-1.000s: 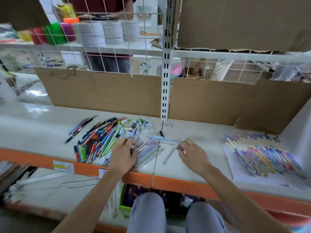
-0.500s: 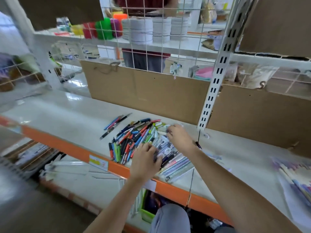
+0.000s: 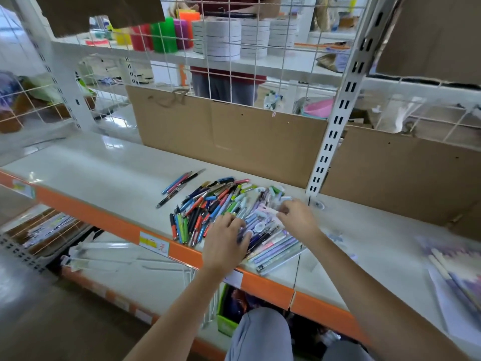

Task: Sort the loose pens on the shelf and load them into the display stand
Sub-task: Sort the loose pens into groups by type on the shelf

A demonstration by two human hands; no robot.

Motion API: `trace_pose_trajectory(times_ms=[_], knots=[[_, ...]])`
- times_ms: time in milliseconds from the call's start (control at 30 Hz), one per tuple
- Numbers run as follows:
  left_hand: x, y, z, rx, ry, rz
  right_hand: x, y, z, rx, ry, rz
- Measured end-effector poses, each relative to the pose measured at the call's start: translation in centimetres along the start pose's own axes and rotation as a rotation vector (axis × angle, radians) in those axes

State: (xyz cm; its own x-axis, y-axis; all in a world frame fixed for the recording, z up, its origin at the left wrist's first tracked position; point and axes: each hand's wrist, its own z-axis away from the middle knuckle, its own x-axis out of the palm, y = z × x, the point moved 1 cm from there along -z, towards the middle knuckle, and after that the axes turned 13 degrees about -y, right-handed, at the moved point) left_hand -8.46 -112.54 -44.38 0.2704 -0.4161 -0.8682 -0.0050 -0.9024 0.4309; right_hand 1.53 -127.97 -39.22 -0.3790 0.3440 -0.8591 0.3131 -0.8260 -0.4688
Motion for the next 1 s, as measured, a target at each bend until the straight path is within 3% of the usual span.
trace_pose_trajectory(times_ms=[133, 333, 500, 600, 800, 1000], knots=[[-0.1, 0.1, 0.0, 0.021, 0.014, -0.028, 0.5, 2.5, 5.2, -0.011, 0.013, -0.036], [-0.5, 0.6, 0.0, 0.077, -0.049, -0.118, 2.6, 4.9, 10.0, 0.163, 0.023, 0.119], [-0.5, 3.0, 0.6, 0.174, -0.062, -0.074, 3.5, 5.4, 11.6, 0.161, 0.159, -0.280], [0.1, 4.8, 0.9, 0.138, -0.238, -0.140, 3.2, 5.8, 12.0, 0.179, 0.222, -0.485], [0.3, 5.4, 0.2, -0.008, -0.418, -0.224, 2.9, 6.4, 12.3, 0.184, 0.272, -0.637], [0.2, 5.8, 0.3, -0.034, -0.469, -0.225, 2.7, 6.9, 12.6, 0.174, 0.309, -0.769]])
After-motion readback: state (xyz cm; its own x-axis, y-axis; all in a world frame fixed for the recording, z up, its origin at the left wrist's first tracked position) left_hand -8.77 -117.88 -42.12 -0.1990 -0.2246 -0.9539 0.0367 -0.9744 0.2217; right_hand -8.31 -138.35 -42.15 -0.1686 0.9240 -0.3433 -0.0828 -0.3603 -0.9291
